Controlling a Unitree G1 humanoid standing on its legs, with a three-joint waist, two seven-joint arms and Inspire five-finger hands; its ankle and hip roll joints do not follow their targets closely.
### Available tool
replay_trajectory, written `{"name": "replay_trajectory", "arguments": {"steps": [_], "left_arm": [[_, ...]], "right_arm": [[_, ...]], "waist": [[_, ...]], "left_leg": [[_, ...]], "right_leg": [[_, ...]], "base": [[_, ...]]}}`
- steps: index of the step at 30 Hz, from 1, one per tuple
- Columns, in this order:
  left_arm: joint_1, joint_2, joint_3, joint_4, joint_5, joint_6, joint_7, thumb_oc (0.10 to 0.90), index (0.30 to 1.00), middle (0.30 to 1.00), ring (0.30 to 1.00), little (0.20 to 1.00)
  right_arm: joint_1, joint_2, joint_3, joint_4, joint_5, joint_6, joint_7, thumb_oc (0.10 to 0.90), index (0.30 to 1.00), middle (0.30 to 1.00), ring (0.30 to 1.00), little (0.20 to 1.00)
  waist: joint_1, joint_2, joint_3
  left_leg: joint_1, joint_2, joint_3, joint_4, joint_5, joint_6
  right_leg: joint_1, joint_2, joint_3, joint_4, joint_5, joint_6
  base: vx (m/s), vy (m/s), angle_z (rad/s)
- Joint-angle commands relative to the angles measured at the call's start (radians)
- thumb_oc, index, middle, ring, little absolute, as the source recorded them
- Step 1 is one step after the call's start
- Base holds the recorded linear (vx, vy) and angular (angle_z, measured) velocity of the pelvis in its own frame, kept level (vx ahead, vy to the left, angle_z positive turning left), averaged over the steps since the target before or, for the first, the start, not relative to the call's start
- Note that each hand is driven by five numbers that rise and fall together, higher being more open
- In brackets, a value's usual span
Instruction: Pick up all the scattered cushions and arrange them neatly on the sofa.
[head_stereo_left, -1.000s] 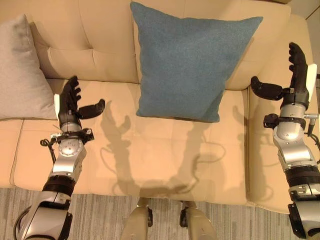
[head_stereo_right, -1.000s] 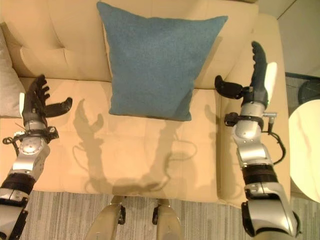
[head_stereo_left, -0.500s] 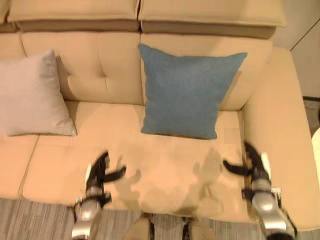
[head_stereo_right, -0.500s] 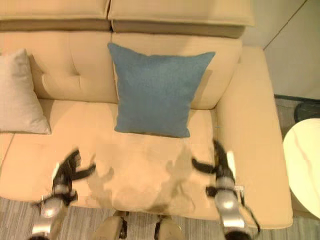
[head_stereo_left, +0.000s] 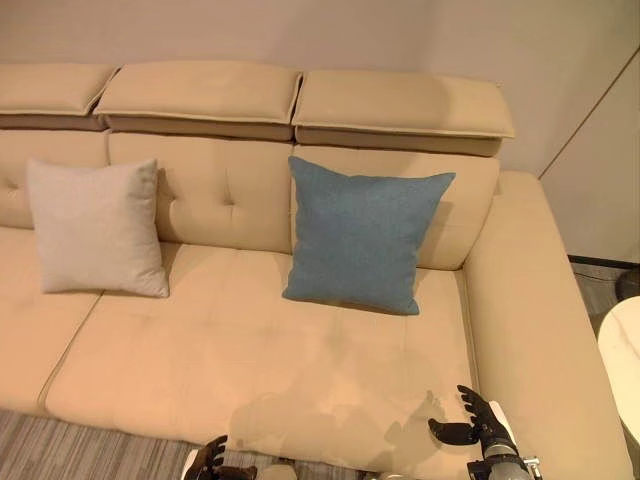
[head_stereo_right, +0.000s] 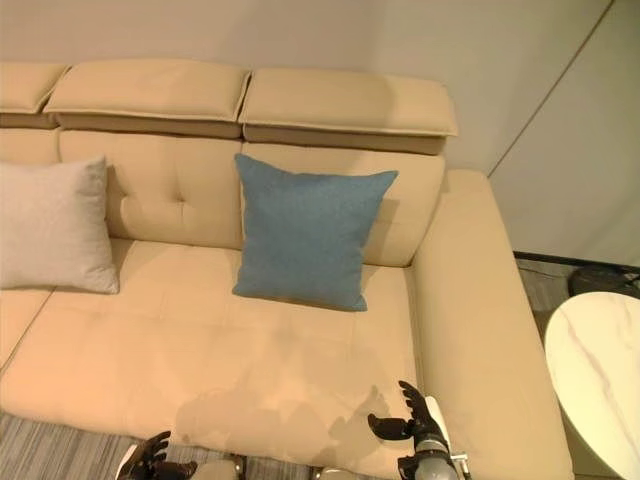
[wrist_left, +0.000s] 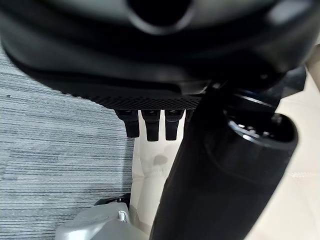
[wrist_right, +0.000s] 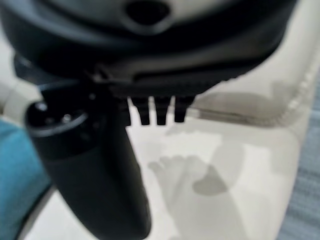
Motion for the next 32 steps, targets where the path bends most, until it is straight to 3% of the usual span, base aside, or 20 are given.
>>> {"name": "replay_trajectory", "arguments": {"steps": [1,3,4,7,10,13,14,16,19,21,24,32], "left_arm": [[-0.021,0.03,0.029,-0.018,0.021,-0.047,0.021,0.8,0.9,0.9,0.9,0.9],[-0.026,0.019,0.029,-0.003,0.025,-0.046,0.014,0.8,0.9,0.9,0.9,0.9],[-0.035,0.008,0.024,-0.001,0.016,-0.047,0.013,0.8,0.9,0.9,0.9,0.9],[-0.053,0.003,0.003,-0.001,0.031,-0.041,0.015,0.8,0.9,0.9,0.9,0.9],[-0.08,0.003,-0.007,0.03,0.045,-0.04,0.025,0.8,0.9,0.9,0.9,0.9],[-0.086,0.007,-0.008,0.052,0.059,-0.038,0.024,0.8,0.9,0.9,0.9,0.9],[-0.107,0.024,-0.017,0.061,0.076,-0.031,0.029,0.8,0.9,0.9,0.9,0.9],[-0.104,0.027,-0.017,0.068,0.086,-0.028,0.026,0.8,0.9,0.9,0.9,0.9],[-0.097,0.04,-0.007,0.106,0.098,-0.012,0.024,0.8,0.9,0.9,0.9,0.9],[-0.091,0.041,-0.004,0.105,0.089,-0.011,0.029,0.8,0.9,0.9,0.9,0.9],[-0.087,0.035,0.0,0.12,0.079,-0.012,0.035,0.8,0.9,0.9,0.9,0.9],[-0.11,0.021,-0.01,0.148,0.069,0.002,0.034,0.8,0.9,0.9,0.9,0.9]], "right_arm": [[-0.043,-0.069,-0.028,-0.06,-0.019,-0.044,-0.035,0.8,0.9,0.9,0.9,0.9],[-0.055,-0.07,-0.015,-0.037,-0.026,-0.039,-0.027,0.8,0.9,0.9,0.9,0.9],[-0.068,-0.06,-0.006,-0.002,-0.03,-0.027,-0.019,0.8,0.9,0.9,0.9,0.9],[-0.091,-0.047,0.007,0.049,-0.046,-0.011,-0.026,0.8,0.9,0.9,0.9,0.9],[-0.121,-0.025,0.028,0.089,-0.059,0.002,-0.031,0.8,0.9,0.9,0.9,0.9],[-0.132,-0.01,0.034,0.106,-0.06,0.01,-0.031,0.8,0.9,0.9,0.9,0.9],[-0.142,0.003,0.043,0.119,-0.053,0.016,-0.029,0.8,0.9,0.9,0.9,0.9],[-0.14,0.005,0.045,0.128,-0.051,0.017,-0.028,0.8,0.9,0.9,0.9,0.9],[-0.131,0.026,0.039,0.182,-0.03,0.016,-0.023,0.8,0.9,0.9,0.9,0.9],[-0.132,0.035,0.035,0.191,-0.022,0.02,-0.025,0.8,0.9,0.9,0.9,0.9],[-0.134,0.037,0.036,0.219,-0.011,0.023,-0.025,0.8,0.9,0.9,0.9,0.9],[-0.144,0.049,0.05,0.304,0.011,0.036,-0.016,0.8,0.9,0.9,0.9,0.9]], "waist": [[-0.012,-0.079,0.002],[-0.016,-0.071,-0.01],[-0.038,-0.059,-0.032],[-0.054,-0.053,-0.036],[-0.051,-0.062,-0.017],[-0.049,-0.066,0.0],[-0.052,-0.064,0.027],[-0.046,-0.062,0.027],[-0.011,-0.049,-0.003],[0.014,-0.064,-0.019],[0.022,-0.08,-0.055],[0.01,-0.079,-0.085]], "left_leg": [[0.062,-0.065,0.034,0.27,-0.121,0.087],[0.13,-0.077,0.026,0.301,-0.161,0.086],[0.213,-0.096,0.019,0.266,-0.18,0.088],[0.26,-0.121,0.045,0.138,-0.242,0.118],[0.257,-0.165,0.011,0.063,-0.232,0.146],[0.243,-0.172,-0.003,0.058,-0.215,0.155],[0.201,-0.17,-0.007,0.073,-0.189,0.171],[0.185,-0.169,-0.01,0.079,-0.18,0.176],[0.149,-0.145,-0.017,0.062,-0.139,0.184],[0.135,-0.145,-0.005,0.056,-0.127,0.178],[0.14,-0.139,0.005,0.018,-0.113,0.168],[0.179,-0.108,0.013,-0.058,-0.068,0.145]], "right_leg": [[0.106,-0.059,0.011,-0.127,0.015,0.144],[0.099,-0.057,0.007,-0.12,0.025,0.145],[0.063,-0.06,-0.01,-0.101,0.048,0.153],[0.019,-0.076,-0.021,-0.089,0.084,0.177],[-0.038,-0.095,-0.011,-0.098,0.139,0.216],[-0.064,-0.109,0.009,-0.083,0.15,0.238],[-0.088,-0.094,0.136,0.014,0.103,0.247],[-0.073,-0.091,0.152,0.049,0.08,0.235],[0.002,-0.078,0.175,0.201,-0.007,0.201],[0.061,-0.1,0.141,0.141,-0.005,0.198],[0.119,-0.091,0.123,0.028,-0.023,0.204],[0.172,-0.054,0.12,-0.087,-0.018,0.19]], "base": [[-0.2,0.042,0.25],[-0.15,0.127,0.25],[-0.17,0.189,0.26],[-0.19,0.169,0.22],[-0.28,0.195,0.08],[-0.28,0.116,-0.15],[-0.49,0.127,0.0],[-0.28,0.062,0.12],[-0.22,-0.002,0.08],[-0.13,-0.099,0.18],[-0.02,-0.091,-0.23],[-0.02,-0.075,-0.11]]}}
